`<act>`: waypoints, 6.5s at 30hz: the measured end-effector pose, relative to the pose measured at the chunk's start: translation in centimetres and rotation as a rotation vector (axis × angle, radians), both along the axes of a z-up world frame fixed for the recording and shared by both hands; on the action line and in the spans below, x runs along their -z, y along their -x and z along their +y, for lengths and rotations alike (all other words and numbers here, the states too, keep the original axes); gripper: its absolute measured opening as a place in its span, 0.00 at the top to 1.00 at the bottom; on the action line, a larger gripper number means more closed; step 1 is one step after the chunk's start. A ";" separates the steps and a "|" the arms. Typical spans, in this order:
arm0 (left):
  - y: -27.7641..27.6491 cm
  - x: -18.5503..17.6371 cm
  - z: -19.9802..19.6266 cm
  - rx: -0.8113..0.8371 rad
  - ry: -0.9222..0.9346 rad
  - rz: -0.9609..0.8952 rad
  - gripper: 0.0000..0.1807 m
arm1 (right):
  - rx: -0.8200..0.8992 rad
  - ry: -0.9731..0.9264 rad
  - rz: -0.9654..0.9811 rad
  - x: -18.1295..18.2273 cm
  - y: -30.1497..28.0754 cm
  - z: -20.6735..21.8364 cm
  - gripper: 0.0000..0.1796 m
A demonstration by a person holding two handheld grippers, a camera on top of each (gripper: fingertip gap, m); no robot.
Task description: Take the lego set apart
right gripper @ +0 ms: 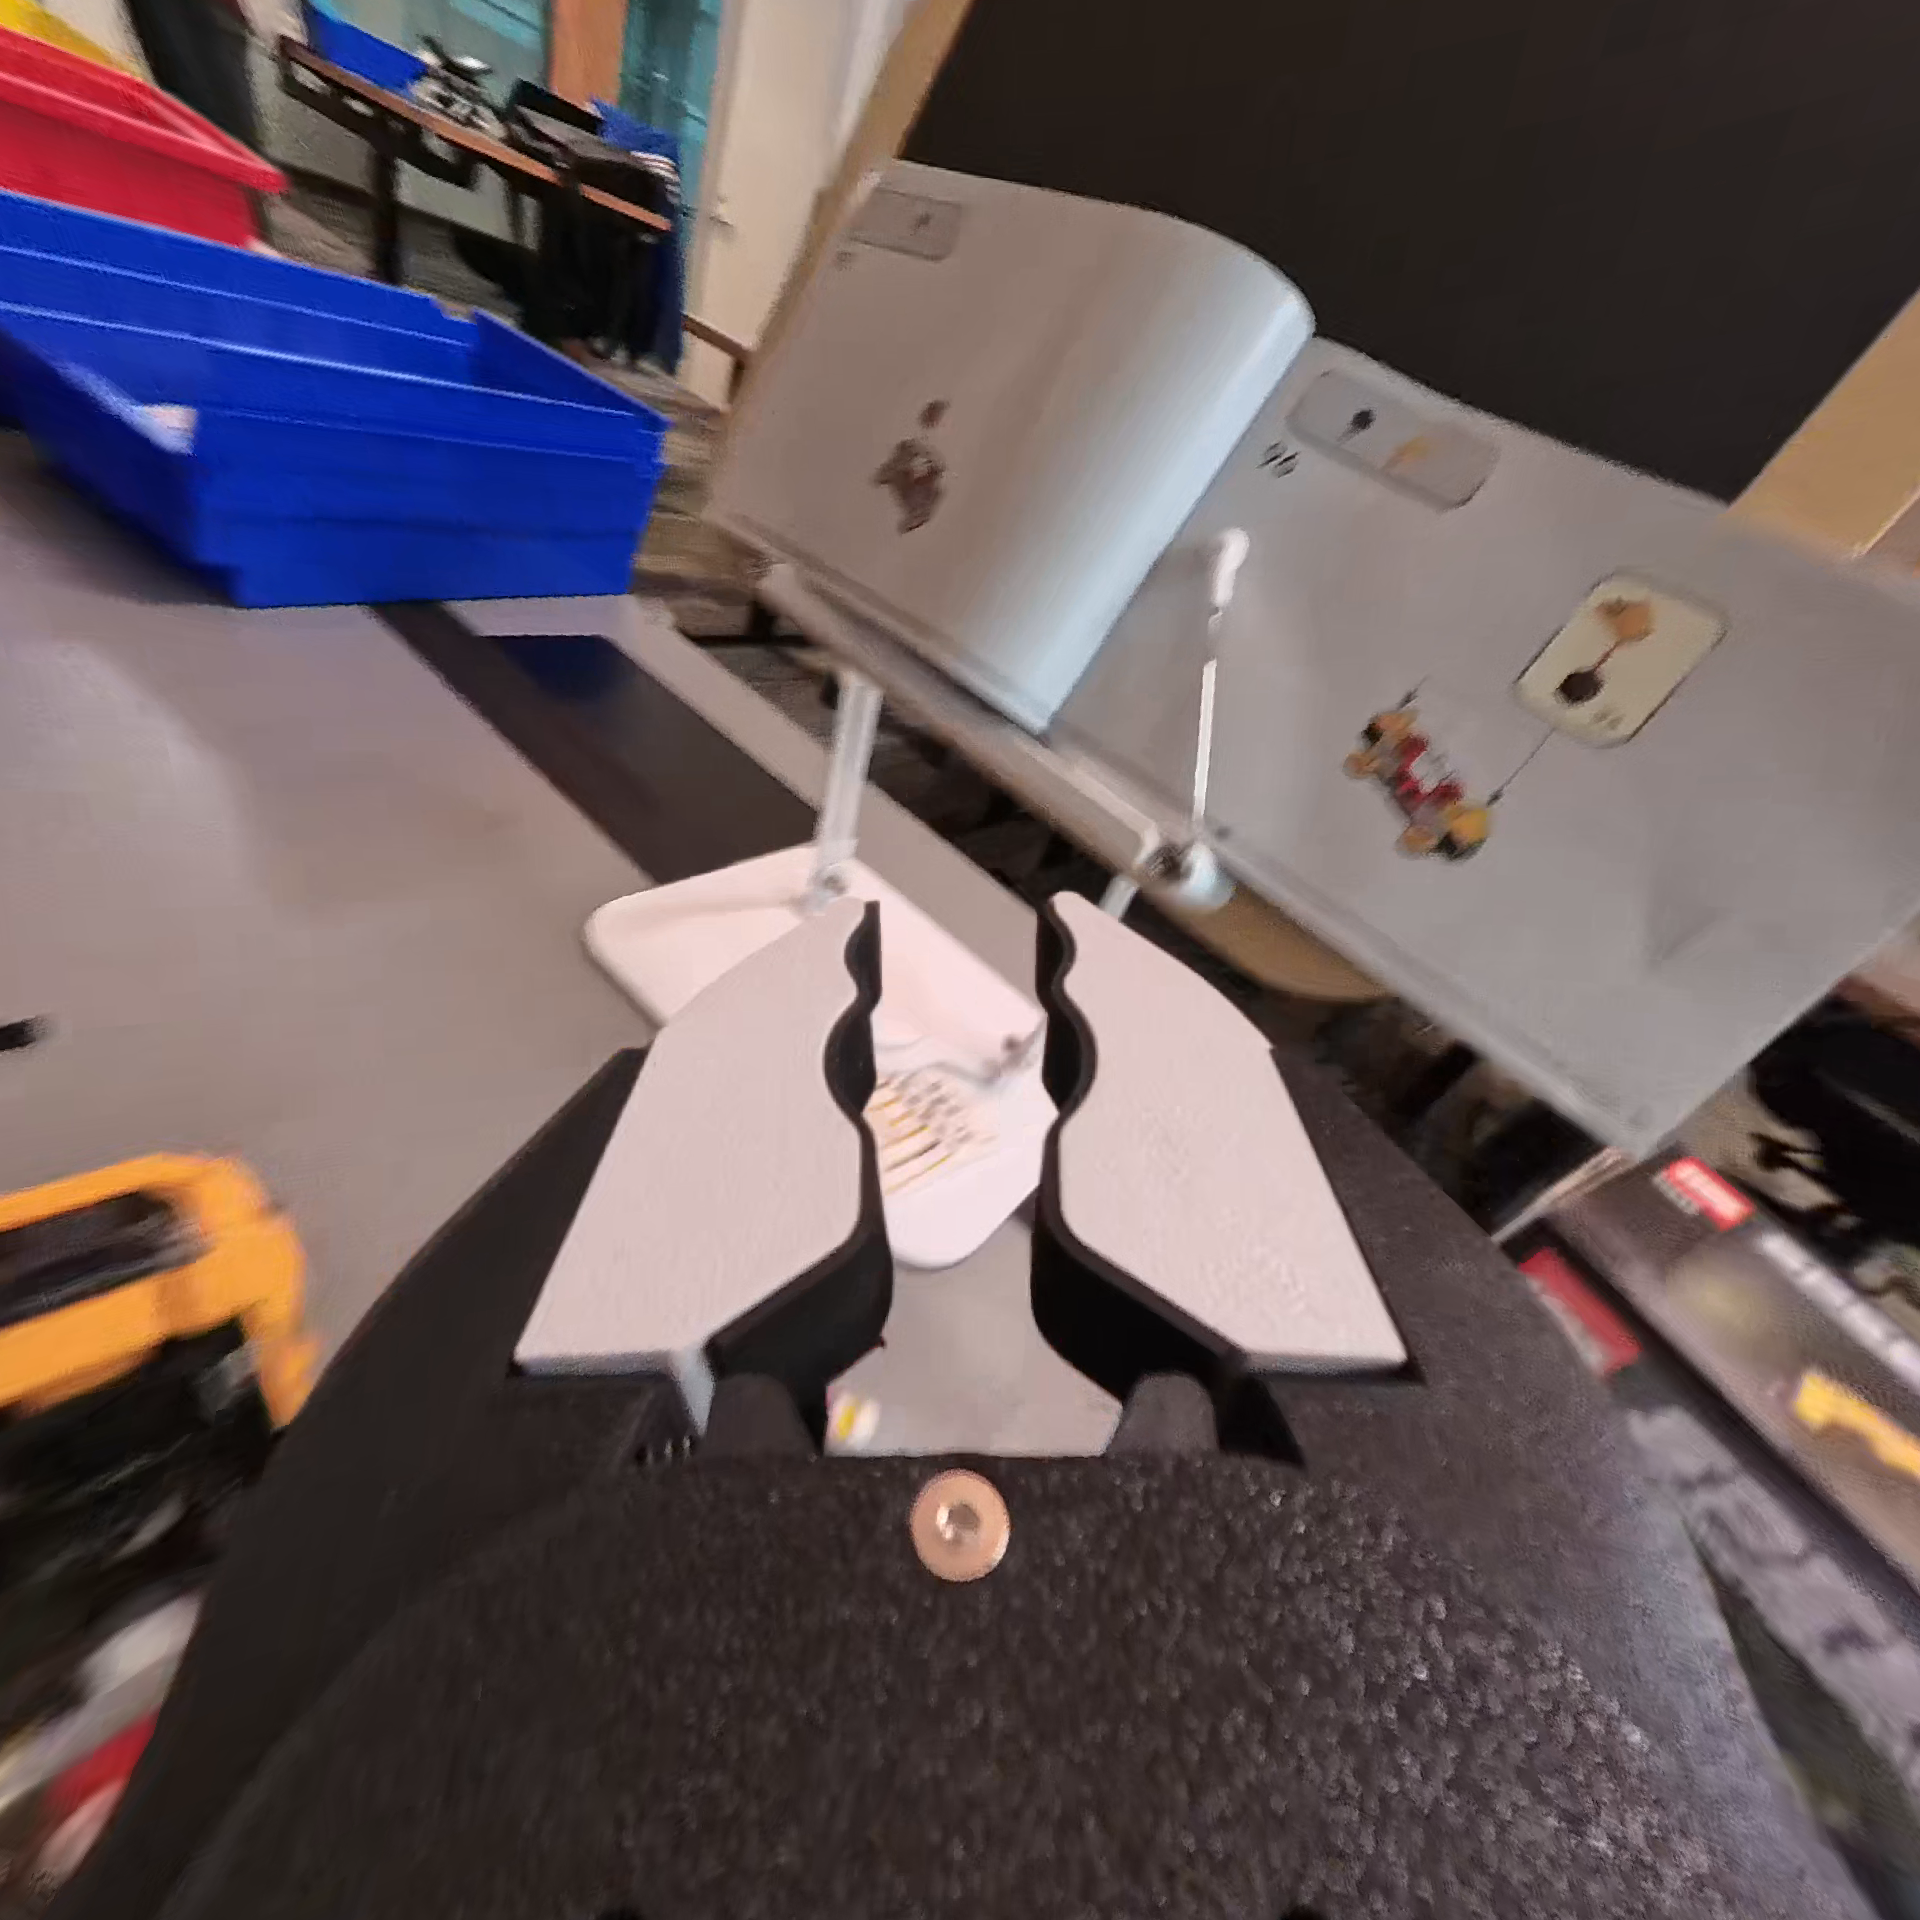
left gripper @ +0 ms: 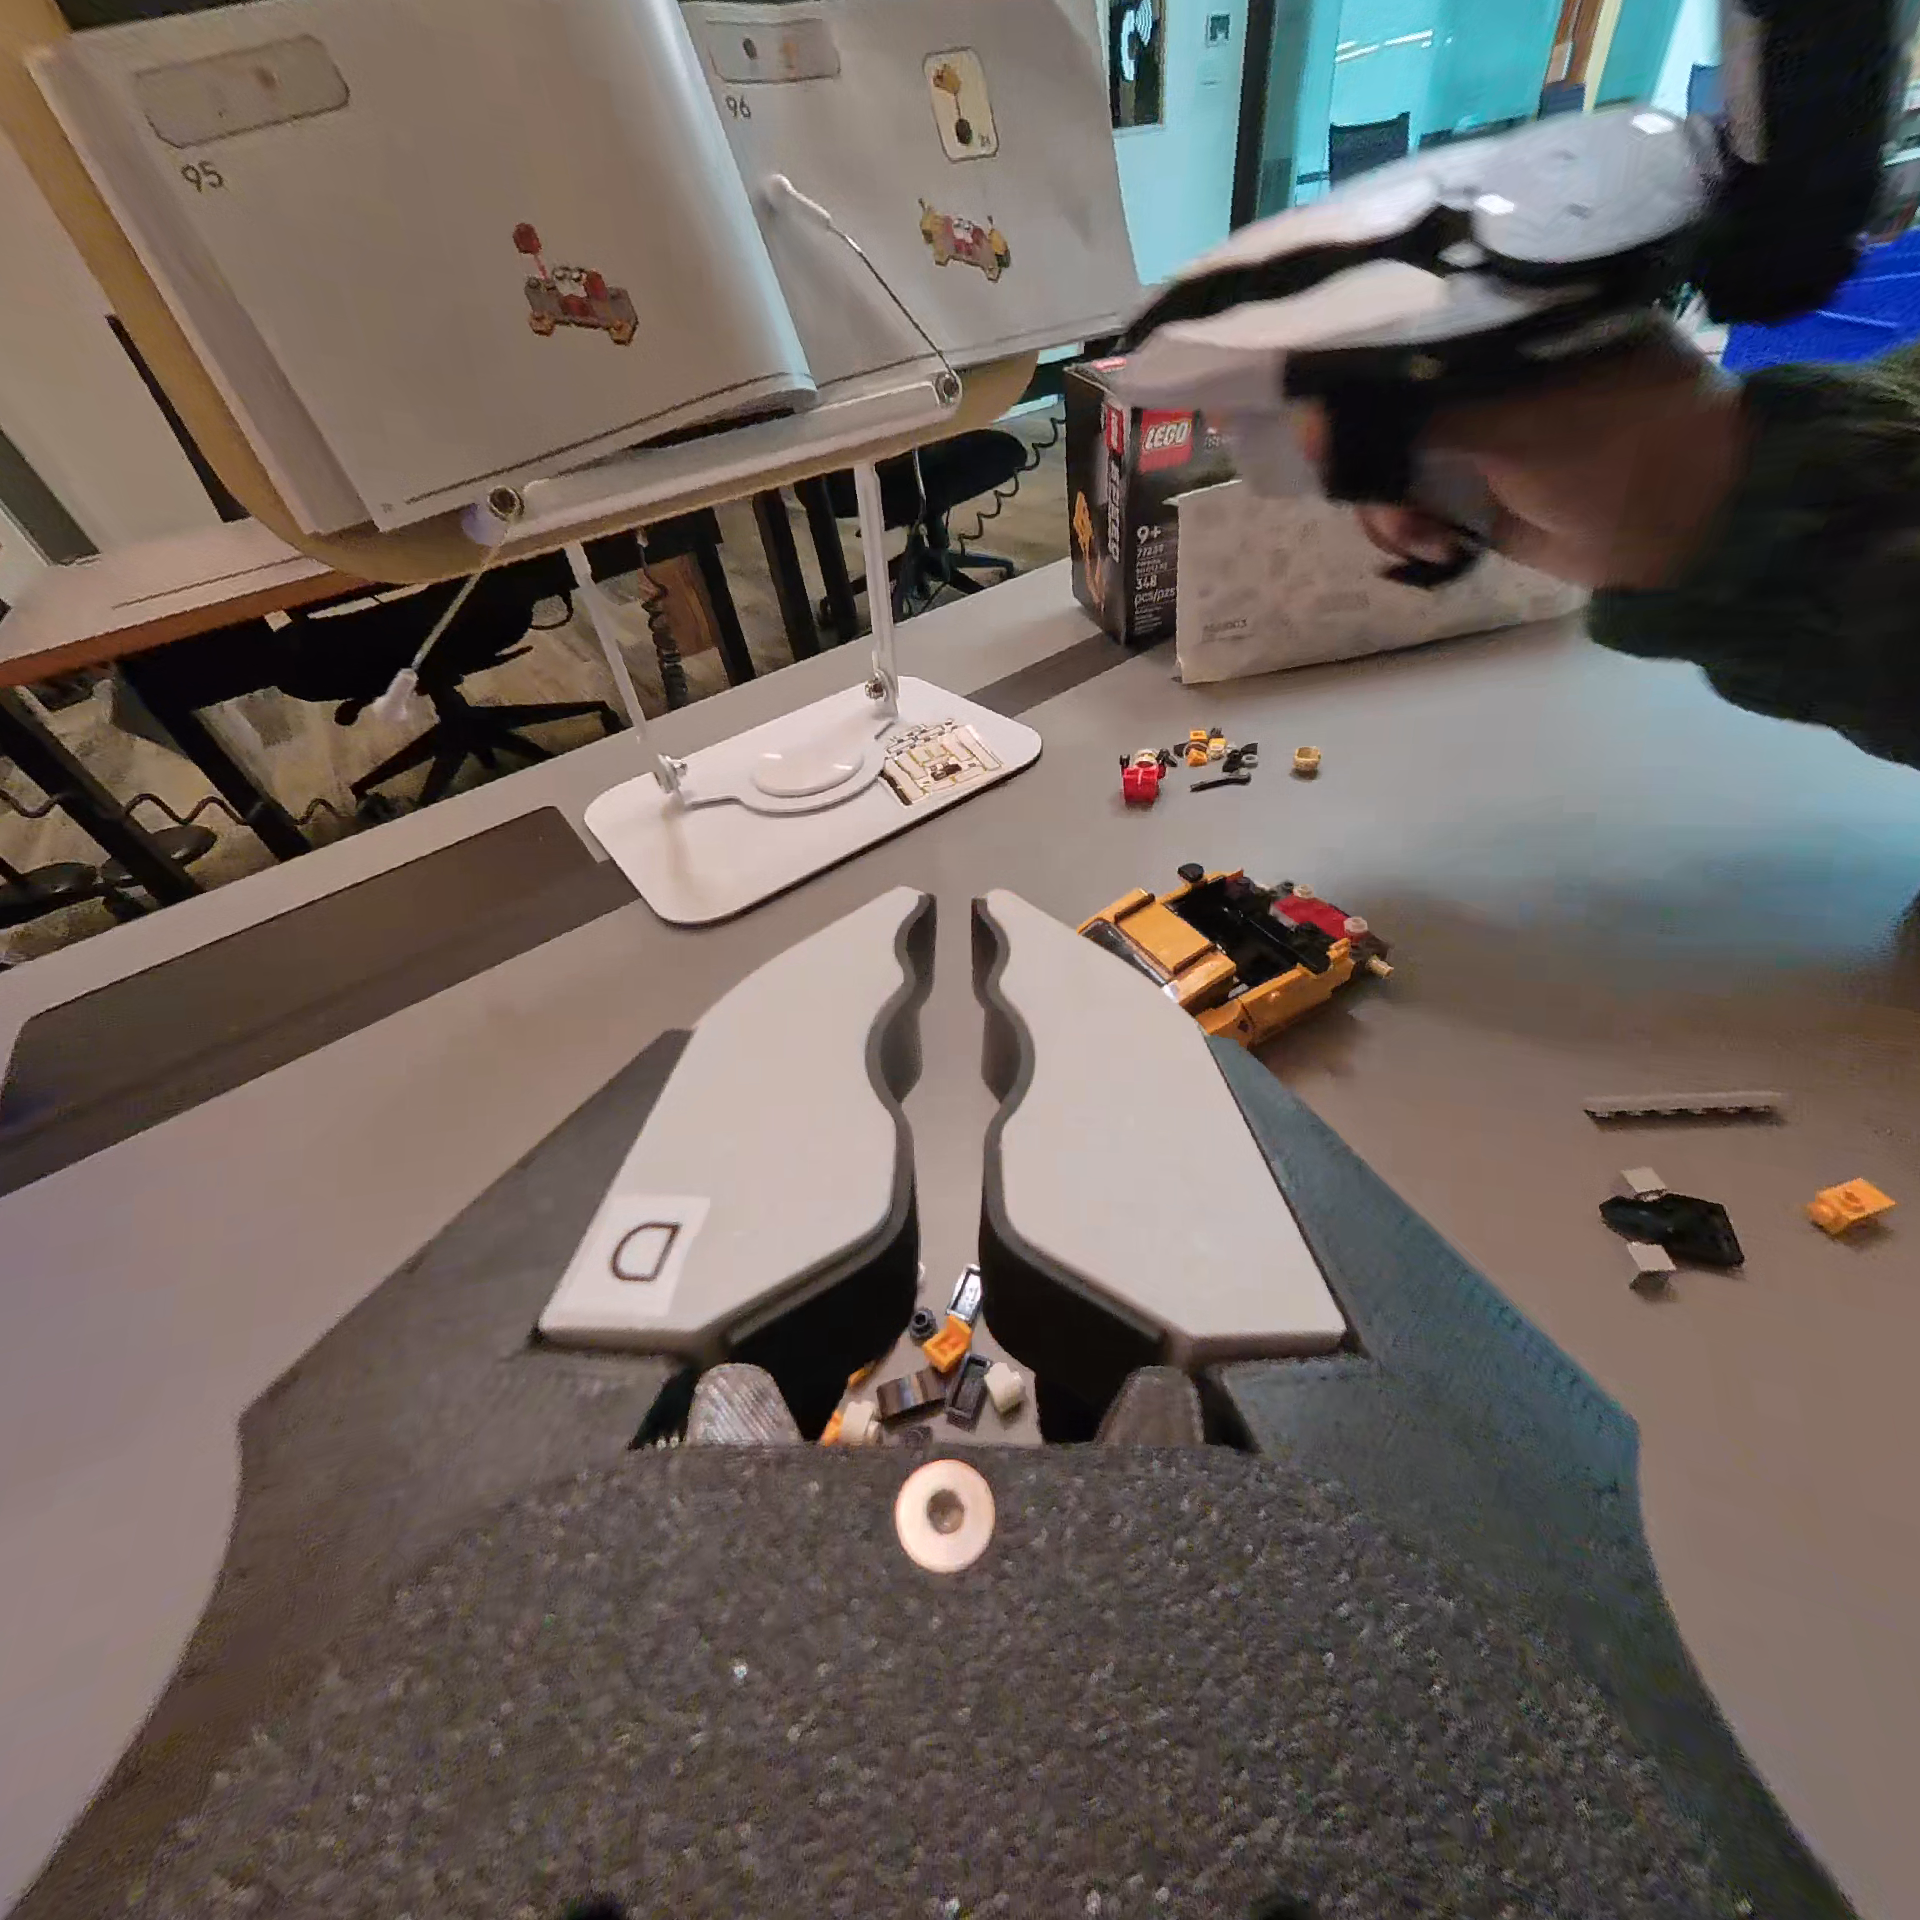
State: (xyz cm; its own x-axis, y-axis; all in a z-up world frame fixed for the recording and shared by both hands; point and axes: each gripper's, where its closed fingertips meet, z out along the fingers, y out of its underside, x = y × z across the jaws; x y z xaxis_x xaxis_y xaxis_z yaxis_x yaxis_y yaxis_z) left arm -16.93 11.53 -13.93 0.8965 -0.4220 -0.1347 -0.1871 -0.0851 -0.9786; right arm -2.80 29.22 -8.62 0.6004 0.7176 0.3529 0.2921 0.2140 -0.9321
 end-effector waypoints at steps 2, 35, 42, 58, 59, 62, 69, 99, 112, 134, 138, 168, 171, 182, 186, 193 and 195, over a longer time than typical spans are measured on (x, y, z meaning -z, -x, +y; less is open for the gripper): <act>-0.2 0.6 0.0 0.004 0.004 0.023 0.97 | 0.058 -0.032 -0.017 -1.1 1.1 3.5 0.84; -2.3 2.4 -0.6 0.086 0.050 0.095 0.98 | 0.286 0.193 0.307 1.0 -4.2 6.9 0.91; -2.6 2.7 -0.7 0.091 0.052 0.117 0.98 | 0.201 -0.144 -0.081 -4.6 6.8 7.1 0.60; -2.2 3.2 -1.0 0.100 0.084 0.095 0.98 | 0.353 -0.137 0.035 -7.1 8.1 12.3 0.75; -2.3 3.3 -1.0 0.102 0.087 0.093 0.98 | 0.341 -0.115 0.062 -7.2 7.6 12.2 0.75; -2.4 3.6 -0.8 0.104 0.104 0.081 0.98 | 0.316 -0.066 0.124 -7.5 6.2 12.2 0.75; -2.7 4.4 -0.4 0.104 0.138 0.066 0.98 | 0.276 -0.058 0.172 -7.5 3.8 12.0 0.79; -14.8 -6.6 28.5 0.138 0.063 0.292 0.92 | 0.223 0.069 0.371 -5.6 -11.9 12.4 0.84; -16.3 -6.5 29.3 0.138 0.092 0.281 0.95 | 0.079 -0.059 0.102 -6.3 -3.6 10.6 0.86; -10.9 -7.0 30.4 -0.055 0.062 0.431 1.00 | 0.331 -0.140 -0.382 6.2 -1.5 12.8 1.00; -10.9 -6.8 30.8 -0.070 0.072 0.415 1.00 | 0.415 -0.364 -0.627 3.2 -3.5 12.0 0.99; -11.5 -6.7 31.1 -0.043 0.088 0.324 1.00 | 0.368 -0.990 -1.064 -3.1 -0.7 14.3 0.93; -10.9 -7.6 29.5 -0.023 0.038 0.323 1.00 | 0.406 -0.849 -0.931 -2.4 -2.5 13.1 0.88; -5.7 -7.4 20.0 0.013 -0.025 0.060 1.00 | 0.365 -0.532 -0.647 2.4 -4.5 8.6 0.88; -2.9 -7.8 15.7 -0.029 -0.096 -0.038 1.00 | 0.340 -0.354 -0.381 1.7 -4.1 6.1 0.87; 1.6 -8.5 13.3 -0.126 -0.148 -0.136 1.00 | 0.308 -0.074 0.079 -1.0 -3.9 2.4 0.84; 2.3 -8.5 13.3 -0.148 -0.159 -0.162 1.00 | 0.292 -0.005 0.159 -1.3 -3.6 1.6 0.86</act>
State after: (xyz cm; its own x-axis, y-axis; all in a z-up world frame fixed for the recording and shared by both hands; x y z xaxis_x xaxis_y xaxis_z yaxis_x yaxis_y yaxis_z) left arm -19.27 24.80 -5.41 0.9620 -0.2701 -0.0390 -0.0243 0.0573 -0.9981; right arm 0.85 30.82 -7.36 0.8282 0.5057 0.2414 0.1929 0.1473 -0.9701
